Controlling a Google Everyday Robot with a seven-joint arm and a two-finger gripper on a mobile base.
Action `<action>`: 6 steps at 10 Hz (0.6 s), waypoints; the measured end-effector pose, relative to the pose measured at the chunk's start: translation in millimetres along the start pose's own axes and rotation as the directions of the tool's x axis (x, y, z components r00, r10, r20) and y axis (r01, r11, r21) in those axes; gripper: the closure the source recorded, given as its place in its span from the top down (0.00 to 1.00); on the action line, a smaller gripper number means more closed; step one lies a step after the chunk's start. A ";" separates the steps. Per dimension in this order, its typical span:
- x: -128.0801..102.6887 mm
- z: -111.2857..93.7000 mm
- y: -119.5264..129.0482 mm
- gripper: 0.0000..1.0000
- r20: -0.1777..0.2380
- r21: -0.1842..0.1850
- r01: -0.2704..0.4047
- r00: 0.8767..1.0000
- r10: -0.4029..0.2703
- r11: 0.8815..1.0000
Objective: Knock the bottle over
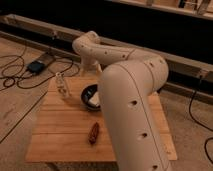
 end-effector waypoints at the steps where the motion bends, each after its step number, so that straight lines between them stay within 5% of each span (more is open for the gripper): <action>1: -5.8 -6.4 10.4 0.68 0.008 -0.009 0.022 1.000 -0.021 1.000; 6: -22.9 -36.6 66.0 0.68 0.028 -0.026 0.117 0.993 -0.117 0.993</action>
